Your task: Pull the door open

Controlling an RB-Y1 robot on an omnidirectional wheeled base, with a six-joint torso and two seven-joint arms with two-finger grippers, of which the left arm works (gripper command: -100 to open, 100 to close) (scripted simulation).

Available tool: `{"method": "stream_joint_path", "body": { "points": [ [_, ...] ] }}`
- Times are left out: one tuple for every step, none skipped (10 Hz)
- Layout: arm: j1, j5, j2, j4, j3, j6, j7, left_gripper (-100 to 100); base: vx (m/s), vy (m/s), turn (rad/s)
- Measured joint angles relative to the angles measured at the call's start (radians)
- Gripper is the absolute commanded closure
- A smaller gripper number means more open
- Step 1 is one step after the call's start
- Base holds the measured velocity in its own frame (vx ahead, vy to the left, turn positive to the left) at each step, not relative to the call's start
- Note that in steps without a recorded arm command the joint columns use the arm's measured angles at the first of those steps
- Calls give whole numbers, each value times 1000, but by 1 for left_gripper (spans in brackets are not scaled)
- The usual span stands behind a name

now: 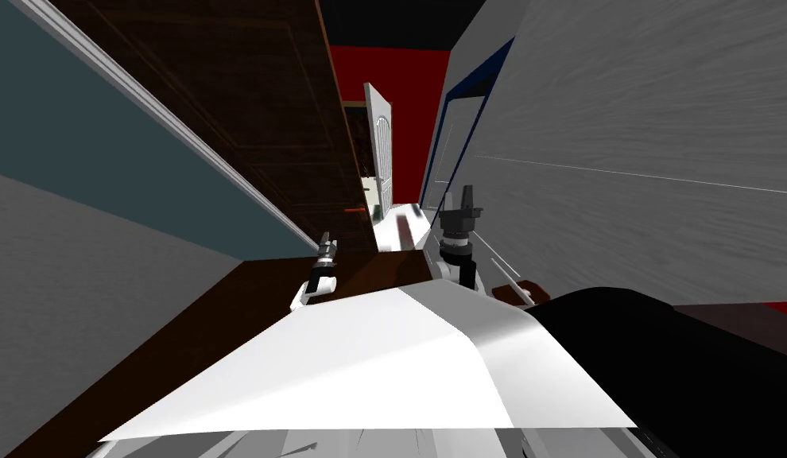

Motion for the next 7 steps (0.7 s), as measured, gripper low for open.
{"method": "stream_joint_path", "body": {
  "points": [
    [-9,4,7,18,-2,4,8,-100,118,-13,-93],
    [-28,9,16,51,-3,3,17,-100,112,-14,-88],
    [-39,13,23,69,-4,7,26,-100,110,-12,-88],
    [-51,17,31,93,-6,9,34,-100,107,-4,-94],
    [-61,21,37,111,-7,12,42,-100,109,-7,-92],
    [-66,24,43,122,-9,17,49,-100,111,-10,-80],
    [-78,29,51,142,-10,21,57,-100,100,-4,-71]
  ]
}}
